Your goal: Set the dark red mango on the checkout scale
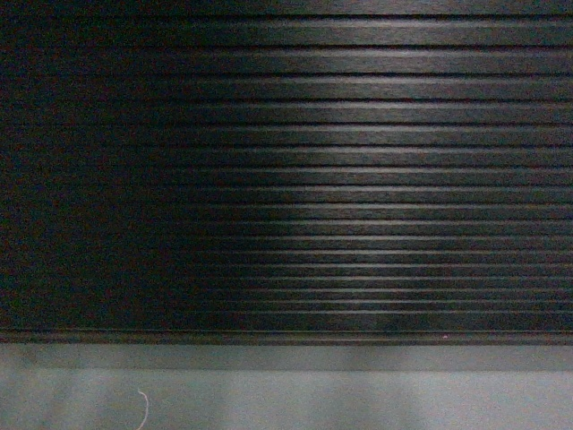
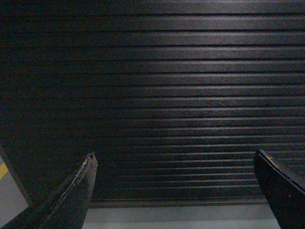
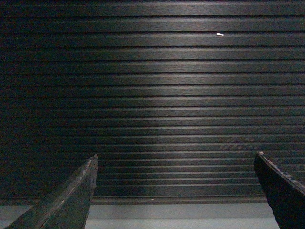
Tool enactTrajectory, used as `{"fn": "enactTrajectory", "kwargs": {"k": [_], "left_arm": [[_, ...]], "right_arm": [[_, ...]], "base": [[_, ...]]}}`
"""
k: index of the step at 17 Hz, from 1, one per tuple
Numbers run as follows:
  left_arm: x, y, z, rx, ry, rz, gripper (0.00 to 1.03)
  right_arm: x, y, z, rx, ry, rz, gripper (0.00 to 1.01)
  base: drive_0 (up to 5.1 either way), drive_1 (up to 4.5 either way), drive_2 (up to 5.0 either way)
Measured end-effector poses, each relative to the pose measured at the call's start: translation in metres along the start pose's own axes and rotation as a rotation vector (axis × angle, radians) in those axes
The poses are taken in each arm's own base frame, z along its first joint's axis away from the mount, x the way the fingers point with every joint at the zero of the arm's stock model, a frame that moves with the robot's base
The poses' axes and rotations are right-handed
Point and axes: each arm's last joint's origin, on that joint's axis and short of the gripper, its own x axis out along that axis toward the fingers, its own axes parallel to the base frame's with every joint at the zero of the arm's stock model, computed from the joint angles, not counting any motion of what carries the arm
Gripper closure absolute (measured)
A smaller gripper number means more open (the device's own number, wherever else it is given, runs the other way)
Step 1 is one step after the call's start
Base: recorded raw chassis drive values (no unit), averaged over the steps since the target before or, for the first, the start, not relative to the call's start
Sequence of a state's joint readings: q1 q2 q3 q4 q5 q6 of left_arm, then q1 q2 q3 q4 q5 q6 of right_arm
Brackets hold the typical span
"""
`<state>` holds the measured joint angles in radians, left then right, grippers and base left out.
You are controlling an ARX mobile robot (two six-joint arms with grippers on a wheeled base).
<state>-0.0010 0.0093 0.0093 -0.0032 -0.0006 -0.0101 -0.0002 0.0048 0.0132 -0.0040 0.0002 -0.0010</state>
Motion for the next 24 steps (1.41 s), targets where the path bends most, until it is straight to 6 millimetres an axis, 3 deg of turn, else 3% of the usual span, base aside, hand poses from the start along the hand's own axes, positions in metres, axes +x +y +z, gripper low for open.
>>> {"fn": "enactTrajectory", "kwargs": {"k": [24], "left_arm": [[0.0, 0.0, 0.0, 0.0, 0.0, 0.0, 0.05]], "right_arm": [[0.0, 0.0, 0.0, 0.0, 0.0, 0.0, 0.03]], "base": [[0.0, 1.39, -1.3]]}}
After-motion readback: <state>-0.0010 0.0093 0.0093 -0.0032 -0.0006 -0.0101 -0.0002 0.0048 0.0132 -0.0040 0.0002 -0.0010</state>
